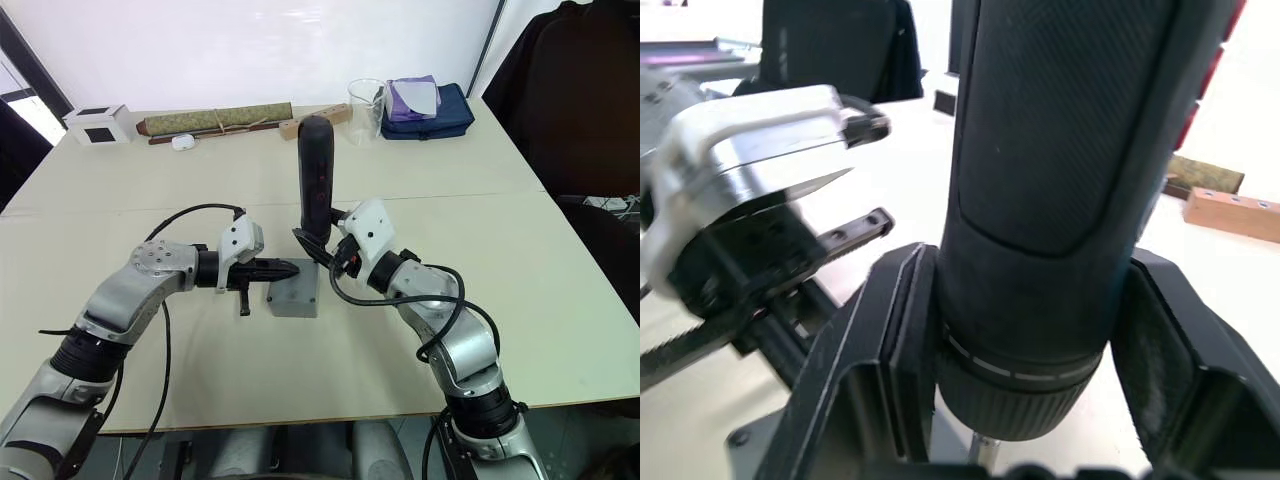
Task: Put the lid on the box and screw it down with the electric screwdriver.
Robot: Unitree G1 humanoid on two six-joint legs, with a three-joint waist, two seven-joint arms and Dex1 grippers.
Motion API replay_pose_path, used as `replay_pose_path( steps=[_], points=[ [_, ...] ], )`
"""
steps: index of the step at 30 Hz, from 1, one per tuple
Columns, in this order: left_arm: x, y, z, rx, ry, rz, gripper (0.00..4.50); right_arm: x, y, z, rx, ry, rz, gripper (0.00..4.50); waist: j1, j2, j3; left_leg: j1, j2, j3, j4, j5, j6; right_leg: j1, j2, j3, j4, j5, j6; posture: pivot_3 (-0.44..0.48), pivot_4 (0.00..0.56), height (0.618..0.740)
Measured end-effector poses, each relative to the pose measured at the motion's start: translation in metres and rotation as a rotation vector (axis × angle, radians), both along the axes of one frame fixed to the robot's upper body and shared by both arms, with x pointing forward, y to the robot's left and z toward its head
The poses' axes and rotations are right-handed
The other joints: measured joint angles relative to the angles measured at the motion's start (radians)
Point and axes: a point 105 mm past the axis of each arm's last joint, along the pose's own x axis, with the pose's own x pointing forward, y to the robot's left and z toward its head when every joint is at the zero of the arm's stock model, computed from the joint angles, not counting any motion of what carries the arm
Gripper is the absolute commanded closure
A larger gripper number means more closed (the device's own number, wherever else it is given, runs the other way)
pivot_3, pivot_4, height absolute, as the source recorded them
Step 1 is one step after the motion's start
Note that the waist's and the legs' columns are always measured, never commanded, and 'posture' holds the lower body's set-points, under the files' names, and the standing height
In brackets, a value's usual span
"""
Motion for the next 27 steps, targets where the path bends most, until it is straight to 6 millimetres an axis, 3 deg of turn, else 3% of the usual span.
replay_pose_path(
  steps=[3, 27],
  points=[
    [-0.0004, 0.0006, -0.0028, 0.004, 0.005, 0.006, 4.5, 0.0025, 0.0022, -0.0026, -0.012, 0.006, -0.012, 2.38, 0.0, -0.001, -0.002, 0.008, 0.0, 0.0, -0.002, 0.0, 0.0, 0.008, 0.0, 0.0, -0.002, -0.005, -0.002, 0.0, 0.15, 0.74],
    [-0.0093, 0.0021, -0.0097, -0.003, 0.024, 0.021, 4.5, 0.0082, 0.0069, -0.0089, -0.008, 0.044, -0.026, 2.38, 0.0, -0.002, -0.018, 0.009, 0.001, -0.001, -0.007, -0.001, 0.001, 0.009, 0.0, 0.0, -0.007, -0.006, -0.001, 0.0, 0.15, 0.74]
  ],
)
